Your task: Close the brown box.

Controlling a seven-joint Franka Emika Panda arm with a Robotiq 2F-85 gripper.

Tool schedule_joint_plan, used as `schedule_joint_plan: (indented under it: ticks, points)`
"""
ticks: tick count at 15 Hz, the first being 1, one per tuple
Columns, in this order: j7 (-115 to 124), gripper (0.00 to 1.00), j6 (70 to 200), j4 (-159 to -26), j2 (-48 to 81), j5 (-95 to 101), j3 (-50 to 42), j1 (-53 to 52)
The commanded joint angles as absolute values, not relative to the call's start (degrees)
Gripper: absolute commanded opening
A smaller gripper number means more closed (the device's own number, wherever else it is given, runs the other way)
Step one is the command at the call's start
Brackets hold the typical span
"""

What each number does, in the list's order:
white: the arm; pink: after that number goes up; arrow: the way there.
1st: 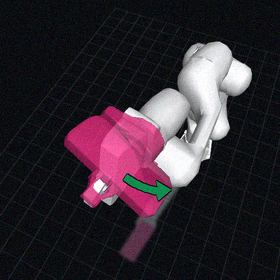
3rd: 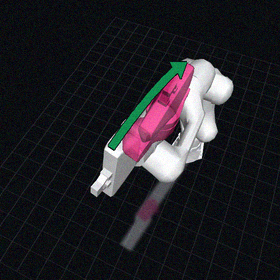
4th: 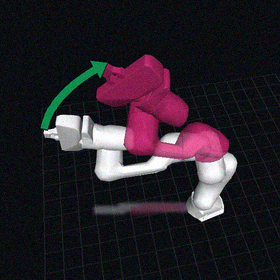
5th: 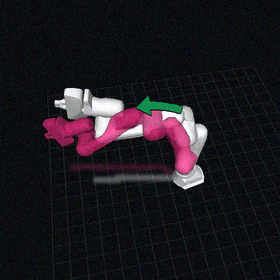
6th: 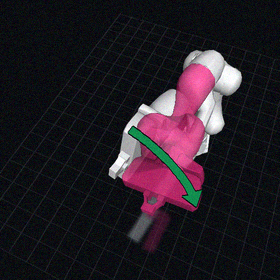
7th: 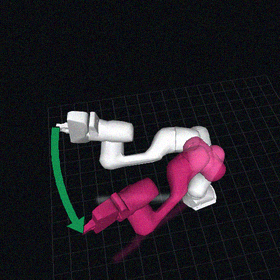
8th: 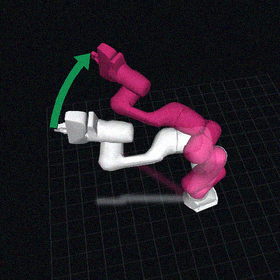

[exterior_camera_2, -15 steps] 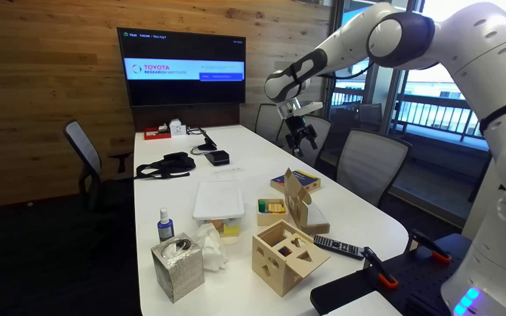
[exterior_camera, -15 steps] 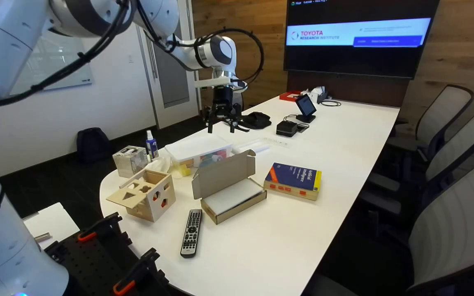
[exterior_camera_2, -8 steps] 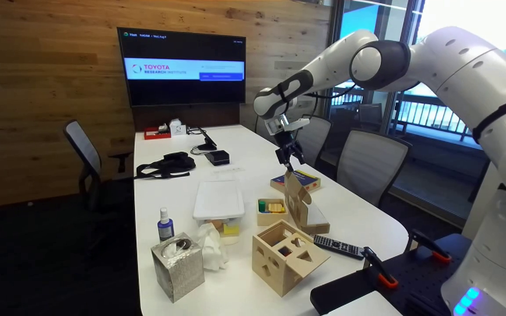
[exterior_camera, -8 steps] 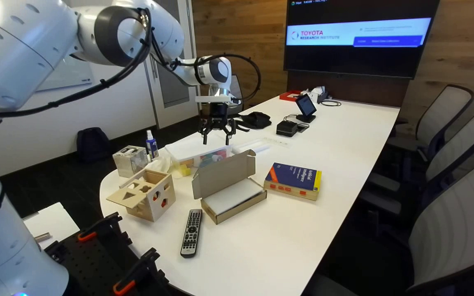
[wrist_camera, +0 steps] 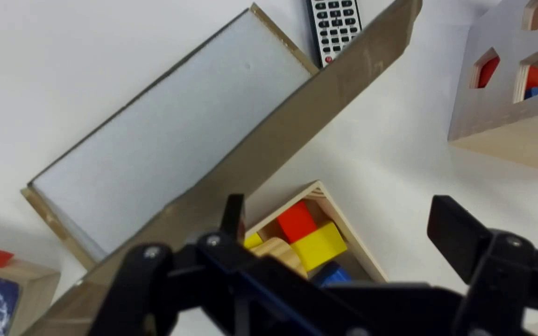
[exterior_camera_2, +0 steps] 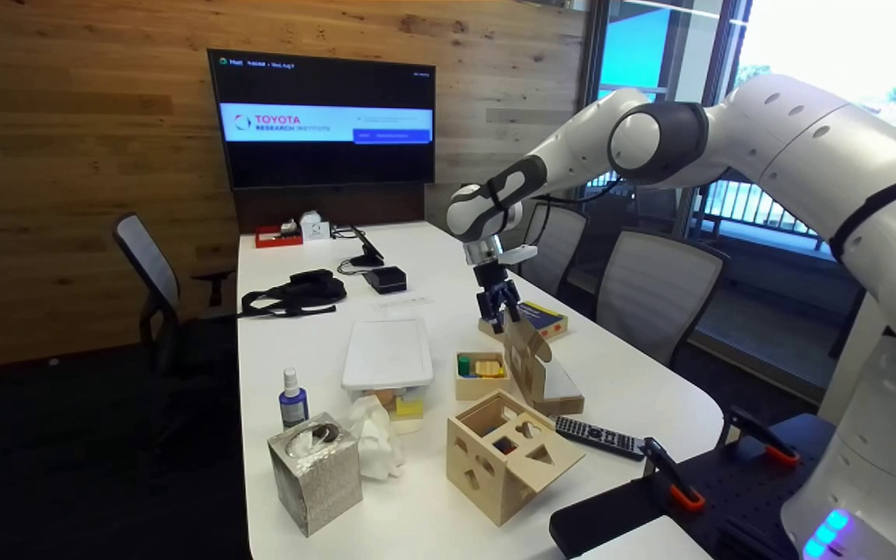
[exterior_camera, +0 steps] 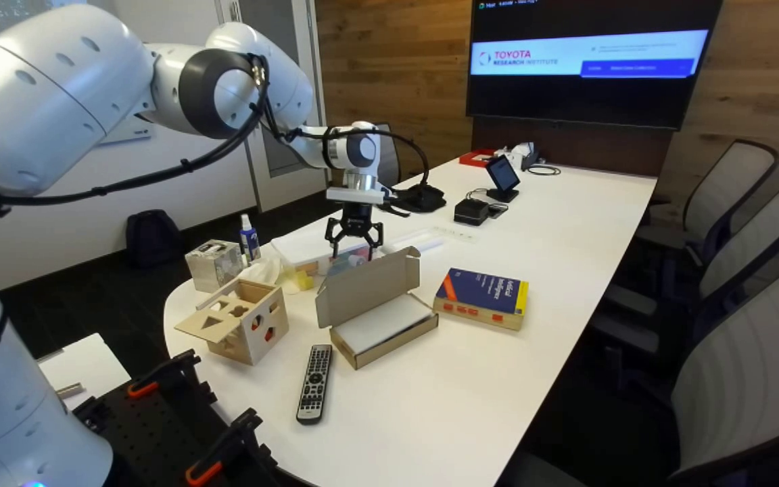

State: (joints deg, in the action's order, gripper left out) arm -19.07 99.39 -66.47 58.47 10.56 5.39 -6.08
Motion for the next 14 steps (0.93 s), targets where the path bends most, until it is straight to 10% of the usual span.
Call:
schedule_joint_plan:
  ticks: [1,14]
  points:
    - [-23.9,1.0,102.68,-65.04,60.57,8.03,7.08,-3.62]
    - [-14.46,1.0,106.8,-65.52,64.19,8.19,2.38,-2.8]
